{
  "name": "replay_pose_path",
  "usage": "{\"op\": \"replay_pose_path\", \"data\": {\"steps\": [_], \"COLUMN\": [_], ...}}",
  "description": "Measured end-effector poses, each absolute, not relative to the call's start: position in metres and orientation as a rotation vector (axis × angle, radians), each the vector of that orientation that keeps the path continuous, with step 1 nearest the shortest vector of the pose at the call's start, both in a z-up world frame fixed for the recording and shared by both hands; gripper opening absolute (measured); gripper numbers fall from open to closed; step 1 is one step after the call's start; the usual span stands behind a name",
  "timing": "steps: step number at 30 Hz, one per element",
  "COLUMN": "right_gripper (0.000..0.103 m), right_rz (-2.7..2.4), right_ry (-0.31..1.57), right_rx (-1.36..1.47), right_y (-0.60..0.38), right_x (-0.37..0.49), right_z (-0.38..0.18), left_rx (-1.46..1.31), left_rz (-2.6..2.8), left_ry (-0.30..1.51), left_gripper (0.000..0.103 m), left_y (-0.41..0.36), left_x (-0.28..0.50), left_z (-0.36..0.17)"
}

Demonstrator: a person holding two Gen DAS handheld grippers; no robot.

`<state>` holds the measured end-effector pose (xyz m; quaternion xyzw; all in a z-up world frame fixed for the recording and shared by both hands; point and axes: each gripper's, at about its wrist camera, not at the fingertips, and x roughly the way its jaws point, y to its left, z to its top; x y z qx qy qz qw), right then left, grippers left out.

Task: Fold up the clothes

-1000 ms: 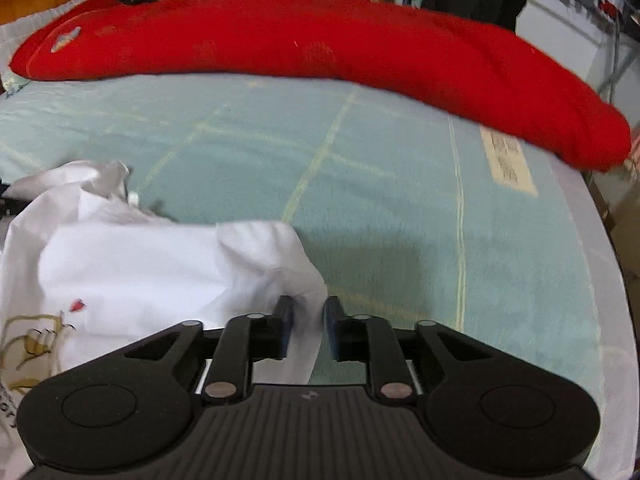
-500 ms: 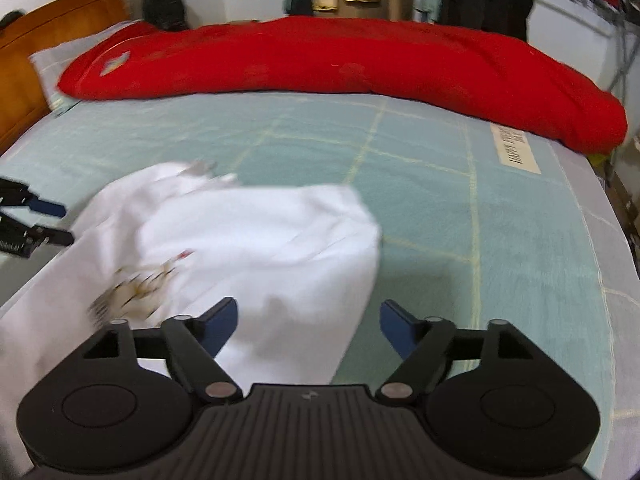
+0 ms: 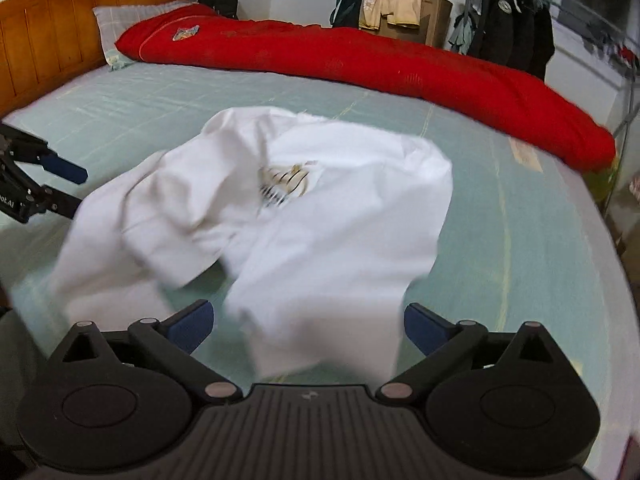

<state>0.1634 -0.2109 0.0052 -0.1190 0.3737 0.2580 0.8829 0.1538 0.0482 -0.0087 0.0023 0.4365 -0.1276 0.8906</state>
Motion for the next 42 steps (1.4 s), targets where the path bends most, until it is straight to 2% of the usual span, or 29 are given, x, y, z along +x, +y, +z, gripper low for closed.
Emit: {"op": "replay_pose_path", "data": {"steps": [4, 10, 13, 15, 16, 17, 30, 36, 37, 38, 39, 40, 42], "right_gripper": [0.103, 0.103, 0.103, 0.103, 0.103, 0.103, 0.103, 0.103, 0.103, 0.103, 0.103, 0.103, 0.103], "right_rz": [0.538, 0.522, 0.518, 0.515, 0.517, 0.52, 0.539, 0.533, 0.528, 0.523, 0.516, 0.508, 0.492], "right_ry": [0.809, 0.828, 0.831, 0.83, 0.829, 0.826, 0.841, 0.857, 0.859, 0.863, 0.867, 0.872, 0.885], "right_rx": [-0.166, -0.067, -0.029, -0.022, -0.021, -0.02, 0.016, 0.032, 0.033, 0.037, 0.044, 0.052, 0.068], "right_y": [-0.218, -0.224, -0.224, -0.221, -0.22, -0.219, -0.217, -0.219, -0.22, -0.222, -0.225, -0.227, -0.23], "right_x": [0.136, 0.113, 0.111, 0.11, 0.109, 0.109, 0.107, 0.108, 0.108, 0.108, 0.109, 0.11, 0.113], "right_z": [-0.011, -0.027, -0.029, -0.029, -0.029, -0.028, -0.037, -0.043, -0.044, -0.045, -0.046, -0.048, -0.051], "left_rx": [-0.046, -0.094, -0.121, -0.125, -0.129, -0.139, -0.349, -0.352, -0.361, -0.369, -0.377, -0.394, -0.43], "left_rz": [-0.29, -0.309, -0.309, -0.319, -0.326, -0.335, -0.395, -0.397, -0.395, -0.384, -0.366, -0.351, -0.344], "left_ry": [0.892, 0.933, 0.944, 0.94, 0.94, 0.942, 0.893, 0.862, 0.861, 0.865, 0.87, 0.875, 0.877], "left_gripper": [0.079, 0.079, 0.075, 0.068, 0.061, 0.06, 0.06, 0.059, 0.054, 0.042, 0.036, 0.03, 0.025], "left_y": [0.044, 0.035, 0.034, 0.032, 0.031, 0.031, 0.025, 0.023, 0.026, 0.029, 0.032, 0.035, 0.042], "left_x": [0.128, 0.116, 0.121, 0.124, 0.126, 0.128, 0.142, 0.147, 0.147, 0.149, 0.15, 0.151, 0.153], "left_z": [-0.015, -0.042, -0.051, -0.055, -0.056, -0.058, -0.084, -0.094, -0.095, -0.097, -0.098, -0.099, -0.104]}}
